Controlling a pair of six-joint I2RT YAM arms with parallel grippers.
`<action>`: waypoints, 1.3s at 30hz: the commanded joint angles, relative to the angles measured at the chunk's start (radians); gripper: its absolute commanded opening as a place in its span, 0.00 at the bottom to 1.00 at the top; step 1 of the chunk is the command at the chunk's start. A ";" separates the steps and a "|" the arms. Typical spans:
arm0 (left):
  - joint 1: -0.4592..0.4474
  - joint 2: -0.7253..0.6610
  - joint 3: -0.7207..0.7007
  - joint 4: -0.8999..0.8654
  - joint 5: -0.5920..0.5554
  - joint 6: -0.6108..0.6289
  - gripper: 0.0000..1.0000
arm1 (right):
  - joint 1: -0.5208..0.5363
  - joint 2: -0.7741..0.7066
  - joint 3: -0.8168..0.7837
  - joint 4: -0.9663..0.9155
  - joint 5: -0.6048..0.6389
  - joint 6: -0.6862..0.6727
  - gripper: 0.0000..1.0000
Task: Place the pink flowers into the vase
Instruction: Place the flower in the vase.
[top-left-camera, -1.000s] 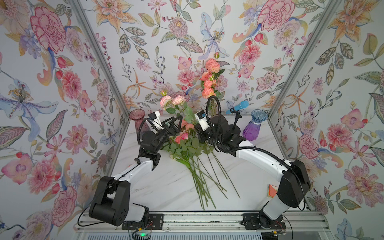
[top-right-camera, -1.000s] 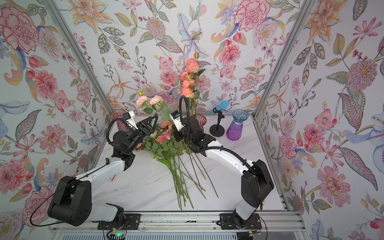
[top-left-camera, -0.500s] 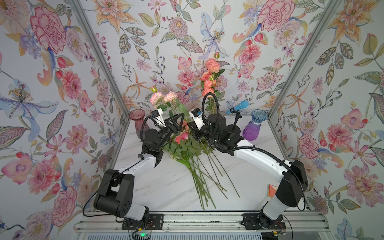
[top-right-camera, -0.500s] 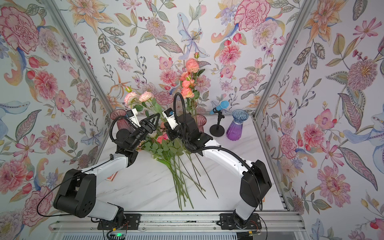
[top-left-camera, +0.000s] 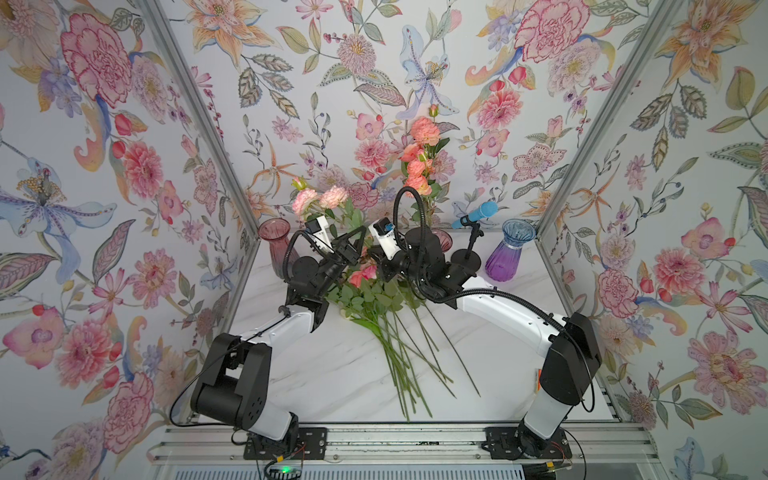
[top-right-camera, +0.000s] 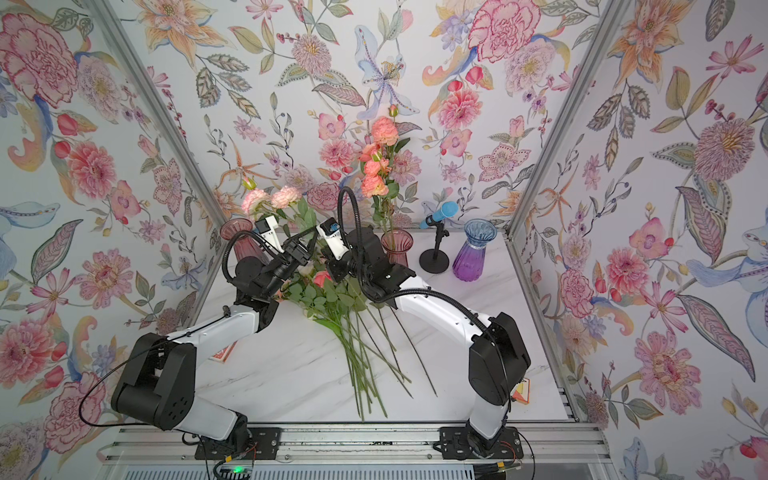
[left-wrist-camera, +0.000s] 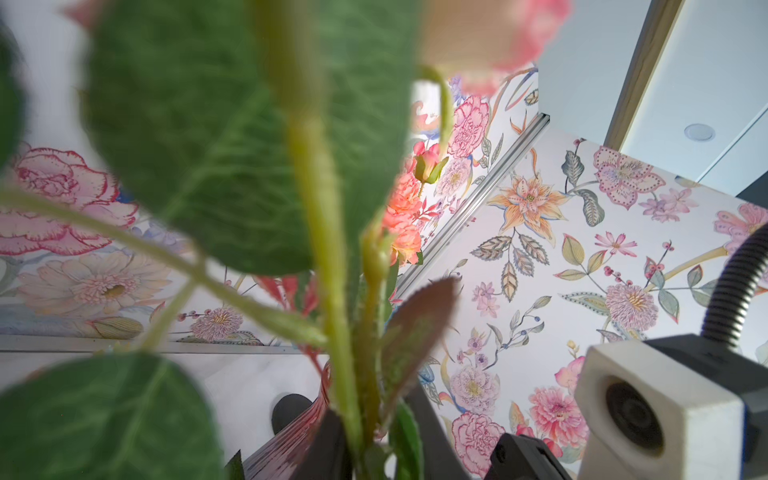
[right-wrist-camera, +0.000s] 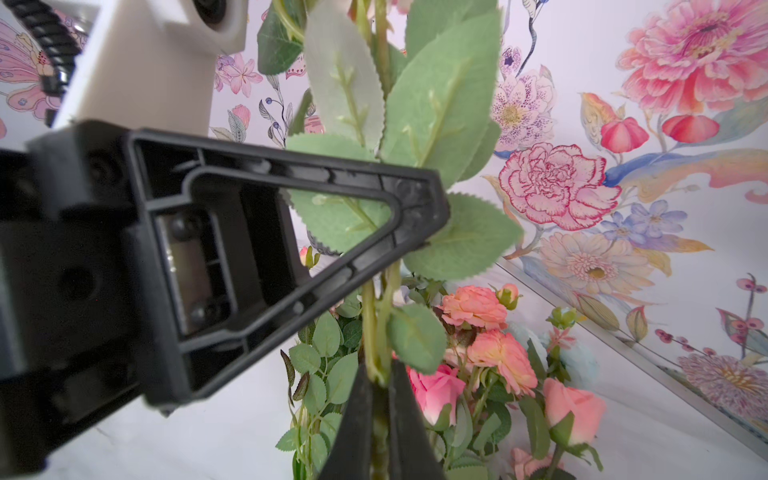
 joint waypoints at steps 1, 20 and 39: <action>-0.009 0.014 0.034 0.049 0.031 -0.003 0.09 | 0.007 0.018 0.044 0.016 -0.008 -0.017 0.07; -0.007 -0.007 0.111 -0.026 0.018 0.086 0.00 | -0.024 -0.035 0.006 -0.018 0.066 -0.049 0.70; -0.014 0.087 0.519 -0.065 -0.018 0.261 0.00 | -0.288 -0.417 -0.319 -0.054 0.159 0.035 0.99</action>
